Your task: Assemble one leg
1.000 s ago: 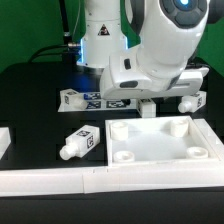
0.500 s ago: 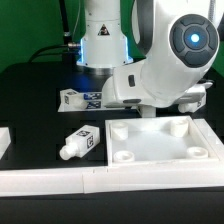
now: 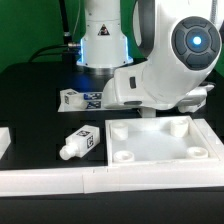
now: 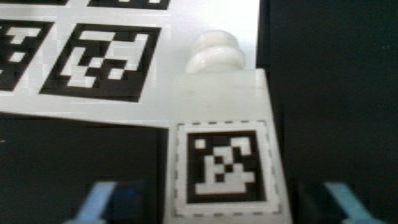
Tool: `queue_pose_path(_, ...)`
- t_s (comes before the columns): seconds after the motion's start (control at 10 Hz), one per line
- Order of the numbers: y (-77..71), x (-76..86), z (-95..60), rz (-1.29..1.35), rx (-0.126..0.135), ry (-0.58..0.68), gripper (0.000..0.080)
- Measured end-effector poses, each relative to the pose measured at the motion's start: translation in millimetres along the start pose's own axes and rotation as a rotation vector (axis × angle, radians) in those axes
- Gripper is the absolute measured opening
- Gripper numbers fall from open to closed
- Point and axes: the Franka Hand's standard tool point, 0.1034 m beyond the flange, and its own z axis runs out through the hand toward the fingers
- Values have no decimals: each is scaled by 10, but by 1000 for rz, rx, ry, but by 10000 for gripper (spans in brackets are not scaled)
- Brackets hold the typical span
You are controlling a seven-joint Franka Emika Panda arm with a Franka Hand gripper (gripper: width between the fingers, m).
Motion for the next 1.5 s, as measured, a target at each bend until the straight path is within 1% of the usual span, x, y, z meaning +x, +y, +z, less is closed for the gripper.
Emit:
queue_pose_path(0.2, 0, 7, -18, 0, 1, 14, 286)
queue_pose_path(0.3, -5, -1, -145, -16, 2, 41, 286)
queue_pose_path(0.4, -9, -45, -412, -36, 6, 124, 286)
queue_pose_path(0.5, 5, -76, -655, -55, -3, 221, 286)
queue_pose_path(0.6, 41, -116, -831, -64, 5, 289, 286)
queue_pose_path(0.7, 65, -112, -1005, -59, 11, 362, 286)
queue_pose_path(0.8, 42, -107, -1049, -62, 12, 427, 287)
queue_pose_path(0.9, 47, -90, -989, -62, 14, 474, 287)
queue_pose_path(1.1, 53, -21, -1051, -60, 18, 645, 287)
queue_pose_path(1.2, 59, -35, -1083, -59, 21, 710, 287)
queue_pose_path(1.3, 73, -53, -1258, -71, 20, 762, 287)
queue_pose_path(1.4, 79, -66, -1497, -77, 21, 834, 287)
queue_pose_path(1.5, 21, -65, -1652, -58, 32, 940, 287)
